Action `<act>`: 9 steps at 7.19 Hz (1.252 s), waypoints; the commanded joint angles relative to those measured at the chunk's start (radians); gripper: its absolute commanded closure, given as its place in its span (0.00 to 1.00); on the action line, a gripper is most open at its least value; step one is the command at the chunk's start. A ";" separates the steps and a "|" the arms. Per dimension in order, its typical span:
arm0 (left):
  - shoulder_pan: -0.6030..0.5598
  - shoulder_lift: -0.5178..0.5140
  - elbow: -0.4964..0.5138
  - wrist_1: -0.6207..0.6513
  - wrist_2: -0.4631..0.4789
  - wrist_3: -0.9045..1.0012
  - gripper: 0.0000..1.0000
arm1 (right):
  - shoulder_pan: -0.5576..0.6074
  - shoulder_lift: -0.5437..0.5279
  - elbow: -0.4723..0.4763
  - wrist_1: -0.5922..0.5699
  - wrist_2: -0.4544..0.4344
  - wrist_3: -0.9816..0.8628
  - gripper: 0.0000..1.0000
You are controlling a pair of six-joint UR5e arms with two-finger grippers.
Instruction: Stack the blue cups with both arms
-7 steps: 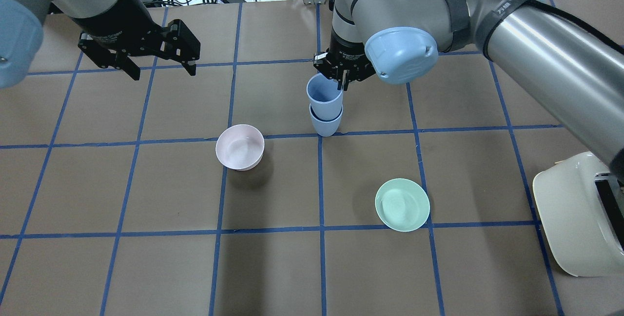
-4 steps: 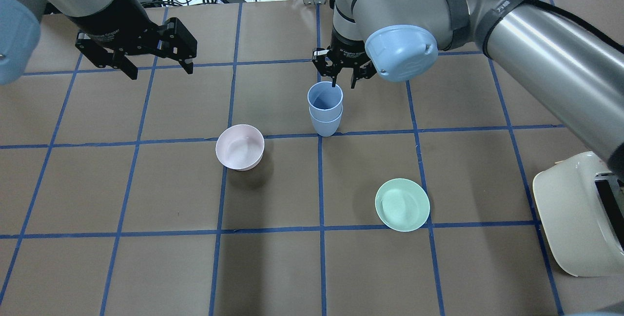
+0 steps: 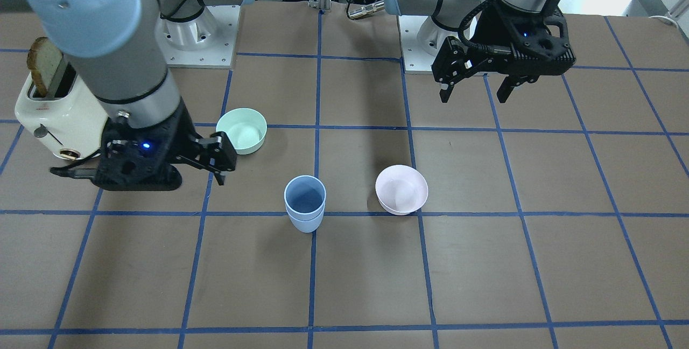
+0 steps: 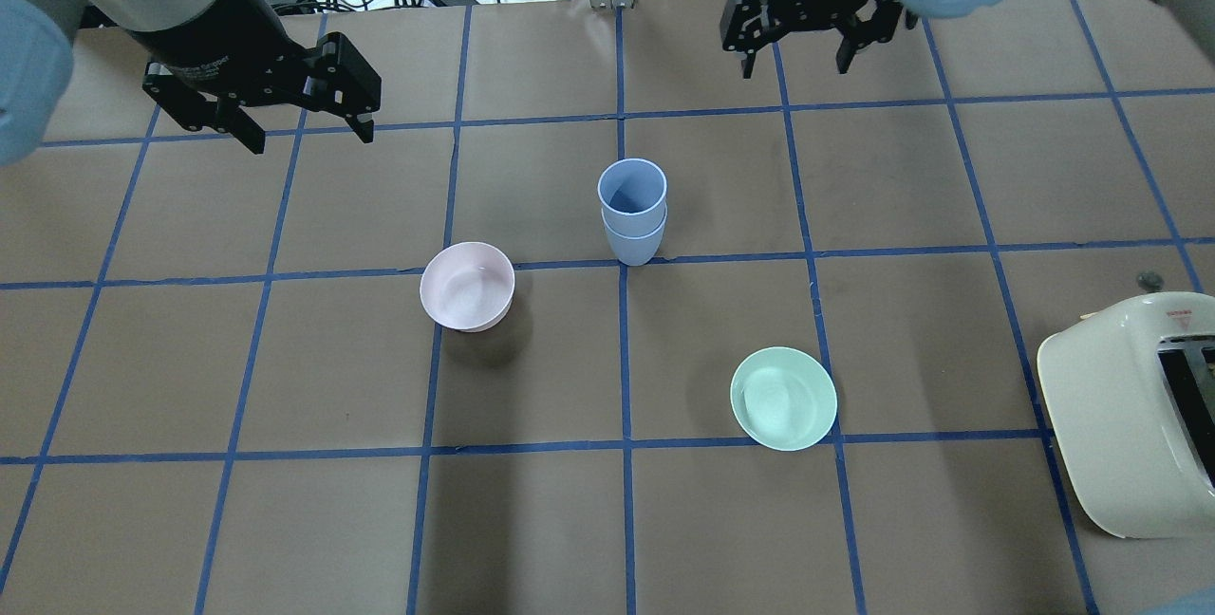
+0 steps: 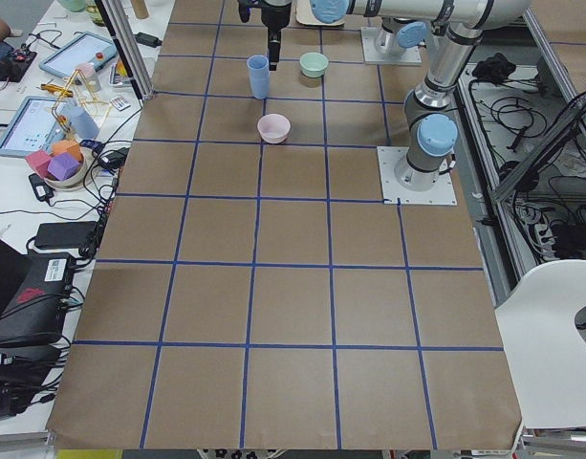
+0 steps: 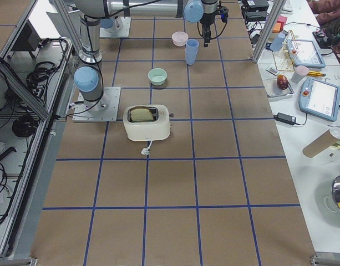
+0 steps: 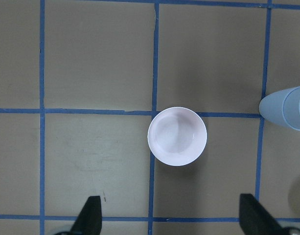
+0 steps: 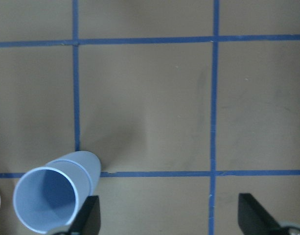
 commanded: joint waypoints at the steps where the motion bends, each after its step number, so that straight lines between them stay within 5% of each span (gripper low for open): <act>1: 0.000 0.000 0.000 0.000 0.000 0.000 0.00 | -0.128 -0.113 0.040 0.095 -0.002 -0.184 0.00; 3: -0.002 -0.002 0.000 0.000 -0.001 0.000 0.00 | -0.127 -0.175 0.134 -0.003 0.001 -0.176 0.00; 9: -0.002 -0.002 -0.002 0.000 -0.001 0.000 0.00 | -0.084 -0.189 0.127 -0.003 0.001 -0.161 0.00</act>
